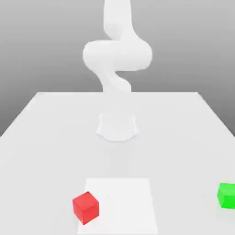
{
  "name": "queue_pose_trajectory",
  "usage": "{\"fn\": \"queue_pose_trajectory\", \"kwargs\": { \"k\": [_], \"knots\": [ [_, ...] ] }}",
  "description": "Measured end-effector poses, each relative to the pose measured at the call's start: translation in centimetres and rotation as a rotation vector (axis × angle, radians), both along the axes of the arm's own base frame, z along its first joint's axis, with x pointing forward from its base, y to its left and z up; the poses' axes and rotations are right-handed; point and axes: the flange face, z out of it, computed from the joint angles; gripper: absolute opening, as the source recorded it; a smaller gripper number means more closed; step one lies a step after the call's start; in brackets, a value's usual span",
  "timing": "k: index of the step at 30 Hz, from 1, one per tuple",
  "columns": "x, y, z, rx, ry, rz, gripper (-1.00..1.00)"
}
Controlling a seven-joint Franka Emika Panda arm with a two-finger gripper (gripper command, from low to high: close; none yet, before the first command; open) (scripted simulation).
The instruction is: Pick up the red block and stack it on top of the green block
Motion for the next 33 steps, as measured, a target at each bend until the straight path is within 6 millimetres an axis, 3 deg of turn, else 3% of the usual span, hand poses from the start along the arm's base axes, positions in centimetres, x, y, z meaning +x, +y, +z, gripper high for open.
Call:
{"fn": "queue_pose_trajectory", "kwargs": {
  "k": [6, 12, 17, 22, 28, 29, 33],
  "knots": [
    [6.4, -2.1, -11.4, 0.062, 0.18, -0.2, 0.0],
    [9.3, -4.8, -23.5, 0.137, 0.348, -0.392, 0.0],
    [9.2, -6.8, -33.5, 0.211, 0.484, -0.553, 0.0],
    [7.1, -8.0, -42.9, 0.299, 0.619, -0.71, 0.0],
    [6.2, -7.9, -51.0, 0.329, 0.663, -0.76, 0.0],
    [6.1, -7.9, -51.9, 0.329, 0.664, -0.759, -1.0],
    [6.1, -7.9, -51.9, 0.329, 0.663, -0.759, -1.0]
  ]
}}
